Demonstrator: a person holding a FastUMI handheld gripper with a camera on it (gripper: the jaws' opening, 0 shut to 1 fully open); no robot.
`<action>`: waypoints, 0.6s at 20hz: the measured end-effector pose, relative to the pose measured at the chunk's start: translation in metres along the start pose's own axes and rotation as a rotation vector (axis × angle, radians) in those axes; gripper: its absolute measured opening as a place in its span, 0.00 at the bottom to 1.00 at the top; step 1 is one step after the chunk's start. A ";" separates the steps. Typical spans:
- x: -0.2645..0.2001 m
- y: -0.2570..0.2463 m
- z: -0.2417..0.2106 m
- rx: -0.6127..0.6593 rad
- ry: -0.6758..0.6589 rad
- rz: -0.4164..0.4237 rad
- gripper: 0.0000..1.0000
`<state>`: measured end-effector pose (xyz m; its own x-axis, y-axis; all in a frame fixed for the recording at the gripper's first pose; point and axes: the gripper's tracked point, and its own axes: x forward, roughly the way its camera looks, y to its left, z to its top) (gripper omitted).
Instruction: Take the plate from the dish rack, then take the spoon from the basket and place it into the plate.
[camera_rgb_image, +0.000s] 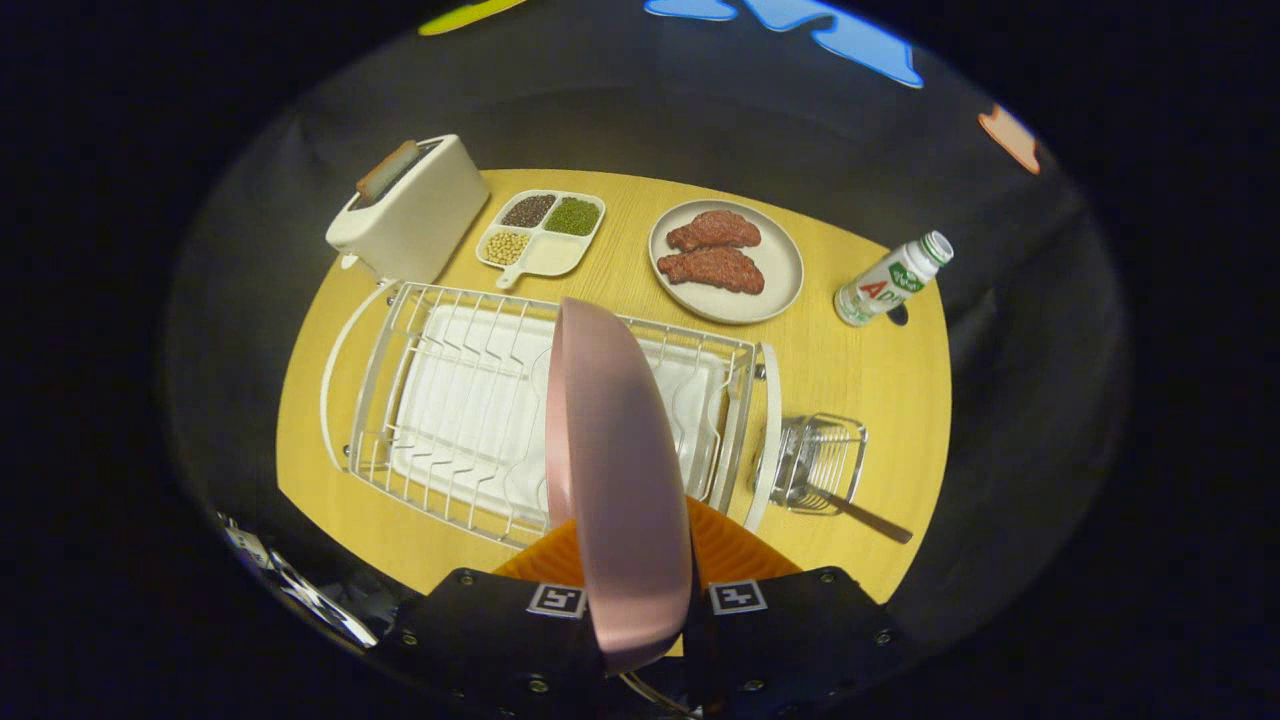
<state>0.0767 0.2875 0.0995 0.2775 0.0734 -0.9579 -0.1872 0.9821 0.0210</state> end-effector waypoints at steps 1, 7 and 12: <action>-0.004 0.001 -0.012 0.037 0.000 0.046 0.30; -0.015 0.001 -0.071 0.211 -0.007 0.262 0.30; -0.014 0.020 -0.105 0.325 -0.038 0.445 0.30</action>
<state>-0.0301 0.2878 0.0829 0.2731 0.4940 -0.8254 0.0044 0.8574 0.5146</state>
